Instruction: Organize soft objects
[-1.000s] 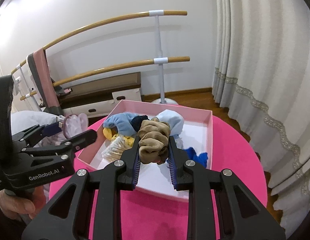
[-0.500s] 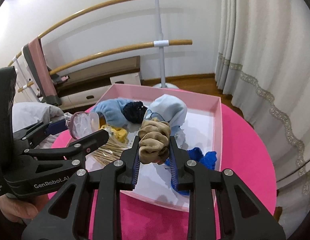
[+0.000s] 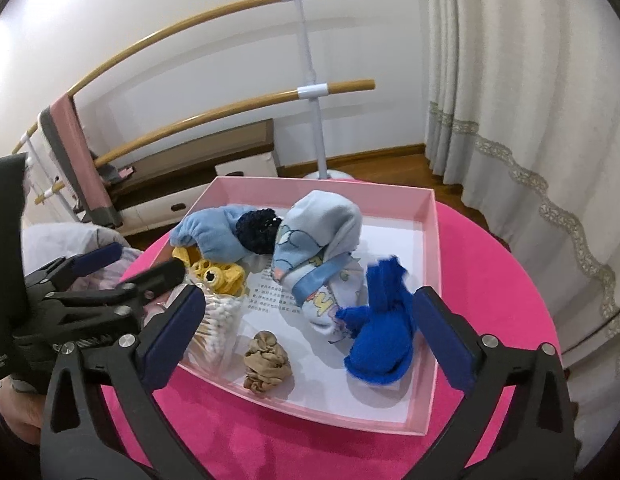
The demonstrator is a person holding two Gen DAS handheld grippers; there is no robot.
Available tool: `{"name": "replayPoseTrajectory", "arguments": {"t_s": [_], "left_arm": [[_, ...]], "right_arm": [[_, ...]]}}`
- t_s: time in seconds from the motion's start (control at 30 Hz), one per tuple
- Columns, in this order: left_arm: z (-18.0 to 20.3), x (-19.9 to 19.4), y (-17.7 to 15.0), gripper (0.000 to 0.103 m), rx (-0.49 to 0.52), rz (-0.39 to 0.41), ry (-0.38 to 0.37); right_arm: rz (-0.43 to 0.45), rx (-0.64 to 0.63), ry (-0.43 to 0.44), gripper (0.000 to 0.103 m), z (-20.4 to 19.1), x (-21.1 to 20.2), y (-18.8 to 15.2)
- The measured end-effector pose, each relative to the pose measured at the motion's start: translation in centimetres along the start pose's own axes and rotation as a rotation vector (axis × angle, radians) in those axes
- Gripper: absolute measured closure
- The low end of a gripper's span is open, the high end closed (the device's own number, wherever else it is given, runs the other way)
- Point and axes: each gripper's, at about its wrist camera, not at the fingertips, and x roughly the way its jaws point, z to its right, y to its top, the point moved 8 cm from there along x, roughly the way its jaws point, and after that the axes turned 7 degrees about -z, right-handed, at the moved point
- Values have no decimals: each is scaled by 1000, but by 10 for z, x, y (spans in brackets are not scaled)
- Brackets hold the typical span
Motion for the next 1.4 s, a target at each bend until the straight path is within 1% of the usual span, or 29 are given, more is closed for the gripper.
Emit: {"name": "replayPoseTrajectory", "arguments": {"t_s": [0.27,0.43,0.53,0.63,0.77,0.93,1.1,1.3,1.4], "left_arm": [[-4,-35,-16,1,17,69,57],[-2,-64,-24,1,47,106,95],[2,-77,-30,0,61,121,92],[8,-97,-38,0,77,152,99],[15,-123,-50,0,88,185,85],[20,-161,-70,0,99,230,75],[25,-200,-96,0,115,277,64],[32,-244,-133,0,134,332,75],[35,-263,-151,0,140,357,100]], "right_arm": [[55,42,-14,0,-4,-22,-1],[89,54,-20,0,-8,-42,-2],[114,61,-32,0,-9,-59,-4],[139,78,-51,0,-8,-78,-8],[188,90,-78,0,-8,-108,-15],[251,107,-115,0,-10,-149,-31],[298,123,-146,0,-14,-184,-54],[336,123,-181,0,-28,-213,-85],[357,105,-208,0,-37,-228,-97]]}}
